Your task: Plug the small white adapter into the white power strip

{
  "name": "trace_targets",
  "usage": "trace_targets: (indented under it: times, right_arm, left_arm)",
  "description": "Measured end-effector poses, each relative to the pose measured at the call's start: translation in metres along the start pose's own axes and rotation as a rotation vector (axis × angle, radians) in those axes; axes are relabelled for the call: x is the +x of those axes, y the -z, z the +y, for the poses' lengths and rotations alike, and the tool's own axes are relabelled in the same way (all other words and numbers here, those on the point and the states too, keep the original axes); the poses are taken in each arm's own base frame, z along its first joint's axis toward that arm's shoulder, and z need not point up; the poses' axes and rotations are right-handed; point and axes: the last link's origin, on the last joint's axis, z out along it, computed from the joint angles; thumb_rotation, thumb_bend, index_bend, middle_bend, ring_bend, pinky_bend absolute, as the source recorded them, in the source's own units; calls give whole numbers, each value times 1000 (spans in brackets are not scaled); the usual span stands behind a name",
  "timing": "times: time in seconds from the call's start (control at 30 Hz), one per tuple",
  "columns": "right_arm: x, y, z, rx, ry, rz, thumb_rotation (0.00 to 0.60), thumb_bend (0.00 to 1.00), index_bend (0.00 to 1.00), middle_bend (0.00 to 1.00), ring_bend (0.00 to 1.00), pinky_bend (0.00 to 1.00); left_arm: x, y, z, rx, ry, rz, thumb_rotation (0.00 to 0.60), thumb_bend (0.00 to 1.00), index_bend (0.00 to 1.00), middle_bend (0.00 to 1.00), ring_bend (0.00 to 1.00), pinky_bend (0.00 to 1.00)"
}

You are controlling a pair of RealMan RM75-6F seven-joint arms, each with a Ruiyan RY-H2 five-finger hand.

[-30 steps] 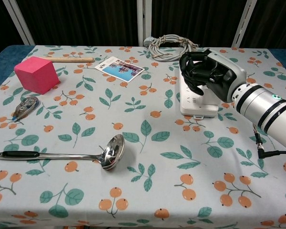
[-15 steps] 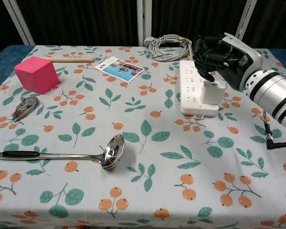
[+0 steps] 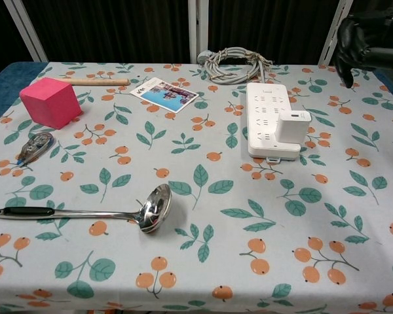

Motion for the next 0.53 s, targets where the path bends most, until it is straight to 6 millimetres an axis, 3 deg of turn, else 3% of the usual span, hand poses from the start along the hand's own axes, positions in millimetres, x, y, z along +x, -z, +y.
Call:
trace_targets:
  times: [0.1,0.17,0.27,0.43,0.53]
  right_arm:
    - [16,16,-1,-6,177,10,600,435,249,305,100,34]
    - [26,27,-1,-19,308,19,600,384,136,197,26,0]
    - [43,49,-4,-59,535,38,600,351,14,81,0,0]
    - [70,98,-15,-179,865,74,600,345,0,15,0,0]
    - [81,131,-24,-258,952,109,600,345,0,4,0,0]
  left_arm:
    - [1,-1,2,-2,-11,5,600,0,60,0,0,0]
    - [2,-1,5,-3,-19,9,600,0,60,0,0,0]
    - [3,-2,8,-5,-28,14,600,0,60,0,0,0]
    - [4,-1,12,-3,-42,20,600,0,60,0,0,0]
    - [5,-1,14,-6,-46,22,600,0,60,0,0,0]
